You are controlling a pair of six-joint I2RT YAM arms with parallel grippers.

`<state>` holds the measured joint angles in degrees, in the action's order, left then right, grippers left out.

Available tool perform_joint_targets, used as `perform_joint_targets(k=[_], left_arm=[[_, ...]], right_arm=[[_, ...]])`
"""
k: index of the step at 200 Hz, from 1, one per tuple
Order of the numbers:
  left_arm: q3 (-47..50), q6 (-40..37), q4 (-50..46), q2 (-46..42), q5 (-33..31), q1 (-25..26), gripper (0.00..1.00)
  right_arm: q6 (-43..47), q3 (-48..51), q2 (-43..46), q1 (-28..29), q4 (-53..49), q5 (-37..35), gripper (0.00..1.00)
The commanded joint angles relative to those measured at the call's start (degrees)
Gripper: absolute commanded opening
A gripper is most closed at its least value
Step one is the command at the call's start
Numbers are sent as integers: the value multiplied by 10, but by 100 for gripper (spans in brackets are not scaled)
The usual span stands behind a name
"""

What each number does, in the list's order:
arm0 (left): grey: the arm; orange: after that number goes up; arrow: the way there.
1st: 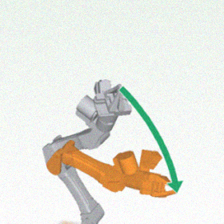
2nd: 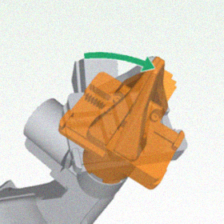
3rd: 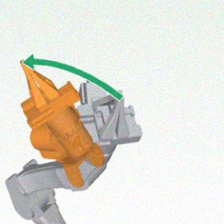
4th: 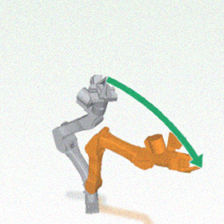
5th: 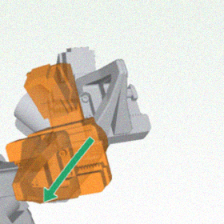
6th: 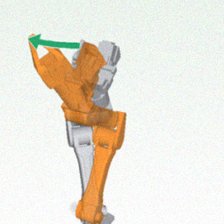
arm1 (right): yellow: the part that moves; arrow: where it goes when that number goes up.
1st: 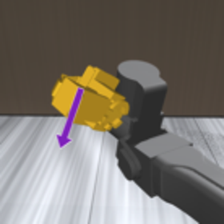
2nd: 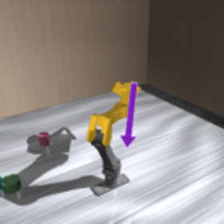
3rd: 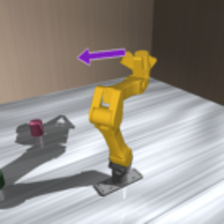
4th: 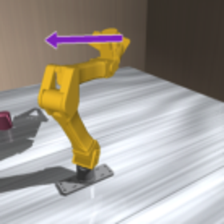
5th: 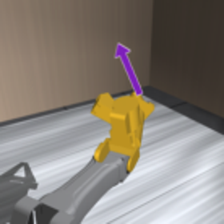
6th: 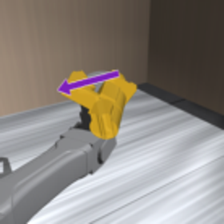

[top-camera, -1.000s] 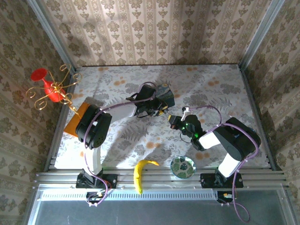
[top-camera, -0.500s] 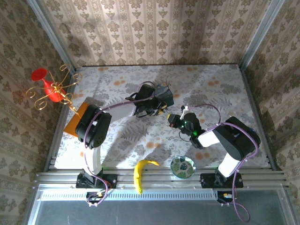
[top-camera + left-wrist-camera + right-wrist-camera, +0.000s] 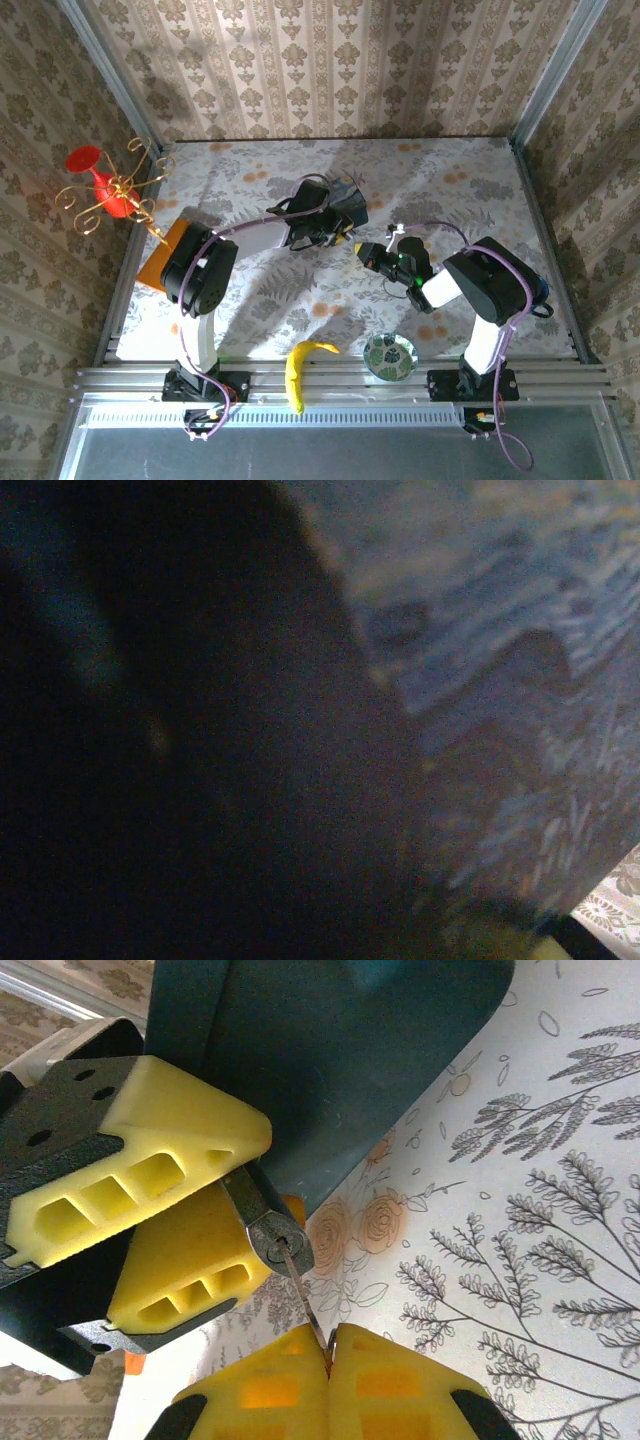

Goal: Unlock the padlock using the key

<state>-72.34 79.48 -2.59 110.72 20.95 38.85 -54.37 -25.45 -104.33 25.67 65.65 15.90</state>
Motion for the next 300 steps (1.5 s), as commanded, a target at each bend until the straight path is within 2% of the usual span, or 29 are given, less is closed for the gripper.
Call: perform_joint_targets(k=[1, 71, 119, 152, 197, 244, 300], left_arm=[[10, 7, -24, -20, 73, 13, 0], [3, -24, -49, -21, 103, 11, 0], [12, -27, -56, -32, 125, 3, 0], [1, -40, -82, -35, 133, -3, 0], [1, -37, -81, -35, 139, -5, 0], [-6, -37, -79, -32, 140, -4, 0], [0, -20, -53, -29, 142, 0, 0]], right_arm=[[-16, -13, -16, -3, 37, 15, 0], [-9, -15, 28, -10, -26, 26, 0], [9, -32, 107, -11, -166, 36, 0], [14, -46, 134, -12, -213, 49, 0], [-5, -59, 121, -19, -194, 89, 0], [-49, -70, 77, -28, -130, 130, 0], [-66, -70, 49, -28, -102, 136, 0]])
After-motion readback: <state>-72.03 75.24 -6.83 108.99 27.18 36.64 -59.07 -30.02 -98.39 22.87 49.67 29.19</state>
